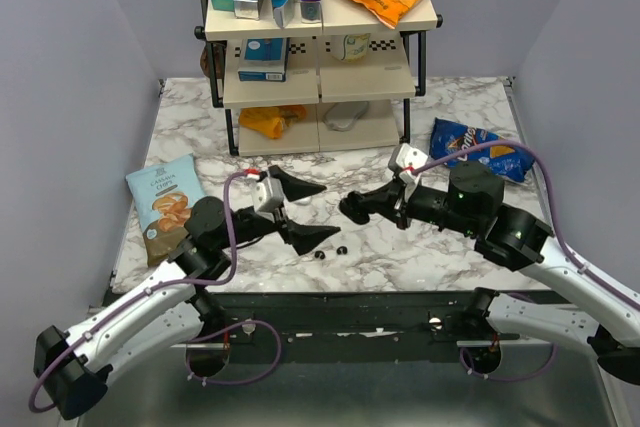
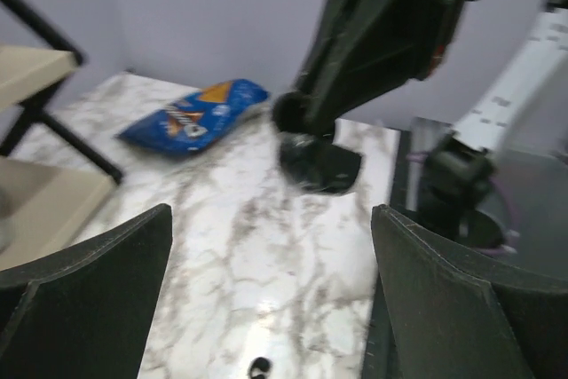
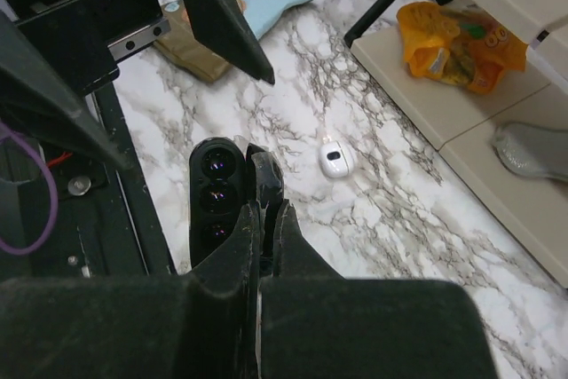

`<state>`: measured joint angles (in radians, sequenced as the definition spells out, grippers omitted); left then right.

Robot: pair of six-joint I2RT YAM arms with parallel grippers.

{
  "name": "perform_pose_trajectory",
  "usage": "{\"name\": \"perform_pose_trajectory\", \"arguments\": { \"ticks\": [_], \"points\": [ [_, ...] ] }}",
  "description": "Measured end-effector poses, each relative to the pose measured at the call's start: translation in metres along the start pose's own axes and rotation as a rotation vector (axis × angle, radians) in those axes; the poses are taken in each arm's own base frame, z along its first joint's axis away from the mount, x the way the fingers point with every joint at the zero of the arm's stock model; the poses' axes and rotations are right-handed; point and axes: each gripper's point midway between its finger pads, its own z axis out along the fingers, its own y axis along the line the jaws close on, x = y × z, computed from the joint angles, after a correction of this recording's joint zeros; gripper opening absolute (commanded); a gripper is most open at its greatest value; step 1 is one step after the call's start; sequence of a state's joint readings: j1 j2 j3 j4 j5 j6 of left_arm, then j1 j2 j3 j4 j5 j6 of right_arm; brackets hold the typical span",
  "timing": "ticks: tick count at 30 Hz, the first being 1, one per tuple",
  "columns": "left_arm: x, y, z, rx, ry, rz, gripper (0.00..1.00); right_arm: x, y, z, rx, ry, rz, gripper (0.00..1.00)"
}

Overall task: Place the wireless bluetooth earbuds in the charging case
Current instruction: Adjust the charging case.

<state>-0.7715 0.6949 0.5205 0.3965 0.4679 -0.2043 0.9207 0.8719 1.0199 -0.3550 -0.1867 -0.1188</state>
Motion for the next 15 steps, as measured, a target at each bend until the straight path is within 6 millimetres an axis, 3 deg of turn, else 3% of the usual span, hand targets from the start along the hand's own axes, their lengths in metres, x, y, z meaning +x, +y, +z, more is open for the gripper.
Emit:
{"name": "perform_pose_trajectory", "arguments": {
  "ticks": [5,9,15],
  "points": [
    [0.012,-0.028,0.019,0.22,0.1,-0.1,0.88,0.003,0.006,0.011,-0.032,0.029,-0.044,0.01],
    [0.028,-0.037,0.019,0.292,0.157,-0.15,0.83,0.005,0.008,0.017,-0.047,0.046,-0.065,0.01],
    [0.03,-0.041,0.018,0.33,0.17,-0.159,0.72,0.002,0.009,0.019,-0.053,0.046,-0.085,0.01]
  ]
}}
